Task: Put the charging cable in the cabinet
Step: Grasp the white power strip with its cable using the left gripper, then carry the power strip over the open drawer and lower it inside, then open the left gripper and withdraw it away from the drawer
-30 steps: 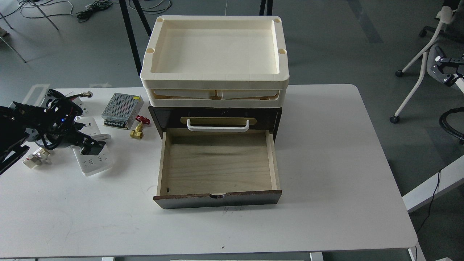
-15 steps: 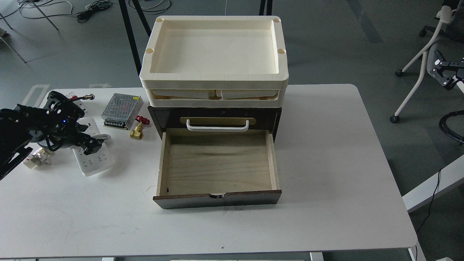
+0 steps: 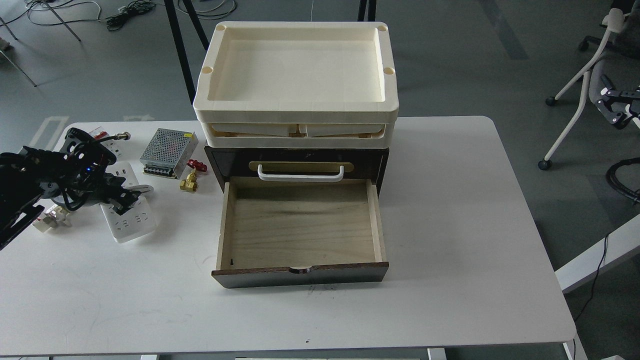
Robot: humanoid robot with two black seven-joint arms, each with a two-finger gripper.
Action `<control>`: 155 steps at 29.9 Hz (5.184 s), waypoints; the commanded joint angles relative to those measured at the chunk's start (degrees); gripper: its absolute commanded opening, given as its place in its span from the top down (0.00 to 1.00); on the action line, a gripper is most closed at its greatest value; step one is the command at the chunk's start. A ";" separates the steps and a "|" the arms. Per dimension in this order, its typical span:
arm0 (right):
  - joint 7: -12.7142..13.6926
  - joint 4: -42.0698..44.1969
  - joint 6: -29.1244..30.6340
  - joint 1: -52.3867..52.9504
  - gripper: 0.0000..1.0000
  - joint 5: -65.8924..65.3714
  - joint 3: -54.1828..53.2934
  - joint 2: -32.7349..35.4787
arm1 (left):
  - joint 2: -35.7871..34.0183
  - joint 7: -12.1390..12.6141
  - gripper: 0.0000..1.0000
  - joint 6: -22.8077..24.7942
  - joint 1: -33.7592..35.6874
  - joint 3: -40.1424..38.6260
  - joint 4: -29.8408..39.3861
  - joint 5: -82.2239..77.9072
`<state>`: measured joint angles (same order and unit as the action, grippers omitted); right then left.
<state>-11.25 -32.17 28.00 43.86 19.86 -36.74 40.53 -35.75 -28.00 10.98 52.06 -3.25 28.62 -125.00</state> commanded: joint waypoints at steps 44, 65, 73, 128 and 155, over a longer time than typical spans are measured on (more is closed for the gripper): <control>-1.76 0.09 0.00 -2.37 0.00 0.09 -0.70 -0.01 | 0.33 0.00 1.00 -1.14 0.23 5.01 -2.87 1.52; -1.94 0.00 0.00 -3.25 0.00 0.09 -0.70 0.78 | -28.99 0.00 1.00 0.87 10.16 4.13 34.07 4.77; -1.94 0.00 0.00 -3.43 0.00 0.09 -0.79 0.69 | -41.93 0.00 1.00 4.05 11.22 2.99 49.75 7.13; -2.90 1.49 0.00 -8.09 0.00 0.35 -1.58 1.22 | -1.17 0.00 1.00 8.18 1.47 4.39 36.33 42.56; -3.26 1.40 0.00 -8.61 0.00 0.35 -1.58 1.22 | 0.51 0.00 0.49 8.97 1.38 4.04 33.25 42.83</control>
<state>-14.50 -30.76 28.00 35.33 20.22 -38.32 41.75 -35.35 -27.96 19.94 53.45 0.99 61.85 -82.27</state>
